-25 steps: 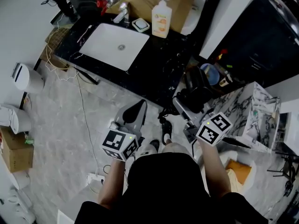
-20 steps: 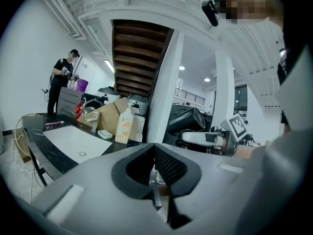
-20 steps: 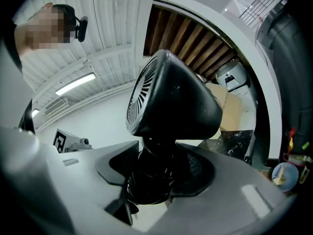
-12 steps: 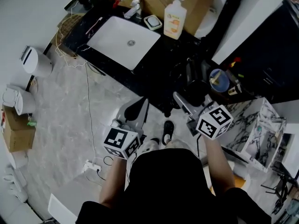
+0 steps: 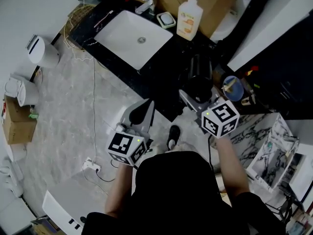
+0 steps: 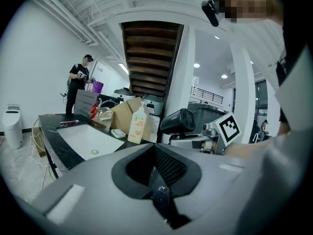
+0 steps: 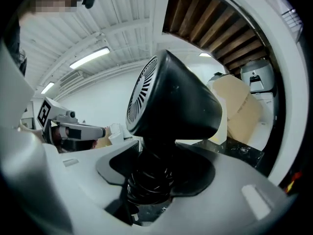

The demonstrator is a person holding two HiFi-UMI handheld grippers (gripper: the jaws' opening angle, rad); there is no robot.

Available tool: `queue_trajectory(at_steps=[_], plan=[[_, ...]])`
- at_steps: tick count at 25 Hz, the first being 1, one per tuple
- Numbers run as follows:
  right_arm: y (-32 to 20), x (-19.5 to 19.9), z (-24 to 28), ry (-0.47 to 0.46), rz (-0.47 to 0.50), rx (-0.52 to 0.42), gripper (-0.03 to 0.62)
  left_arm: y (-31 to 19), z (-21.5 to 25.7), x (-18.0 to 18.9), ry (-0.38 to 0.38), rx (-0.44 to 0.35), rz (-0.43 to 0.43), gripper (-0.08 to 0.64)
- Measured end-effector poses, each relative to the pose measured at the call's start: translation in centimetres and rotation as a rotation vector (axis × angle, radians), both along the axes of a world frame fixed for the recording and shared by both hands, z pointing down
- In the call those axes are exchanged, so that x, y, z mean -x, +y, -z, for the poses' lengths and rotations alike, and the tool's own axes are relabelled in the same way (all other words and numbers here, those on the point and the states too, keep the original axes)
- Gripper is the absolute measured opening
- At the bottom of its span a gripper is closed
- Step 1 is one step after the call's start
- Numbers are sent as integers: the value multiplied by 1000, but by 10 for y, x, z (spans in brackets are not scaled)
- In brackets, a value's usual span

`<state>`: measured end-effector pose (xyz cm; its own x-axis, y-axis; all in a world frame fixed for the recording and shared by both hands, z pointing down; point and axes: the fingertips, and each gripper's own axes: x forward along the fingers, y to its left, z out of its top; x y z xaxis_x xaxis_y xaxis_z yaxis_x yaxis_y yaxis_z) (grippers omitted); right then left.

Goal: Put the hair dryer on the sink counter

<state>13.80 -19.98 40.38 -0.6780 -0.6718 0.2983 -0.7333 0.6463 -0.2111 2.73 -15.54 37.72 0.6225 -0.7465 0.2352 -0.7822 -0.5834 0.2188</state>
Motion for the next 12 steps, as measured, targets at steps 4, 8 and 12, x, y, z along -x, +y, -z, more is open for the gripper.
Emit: queue_trajectory(at_steps=[4, 8, 12], plan=[[-8, 1, -11, 73, 42, 8, 216, -1, -2, -2, -8, 4, 22, -2], [-16, 4, -23, 164, 81, 1, 216, -3, -5, -1, -19, -1, 37, -2], [-24, 6, -36, 255, 109, -4, 216, -6, -9, 1, -15, 10, 49, -2]])
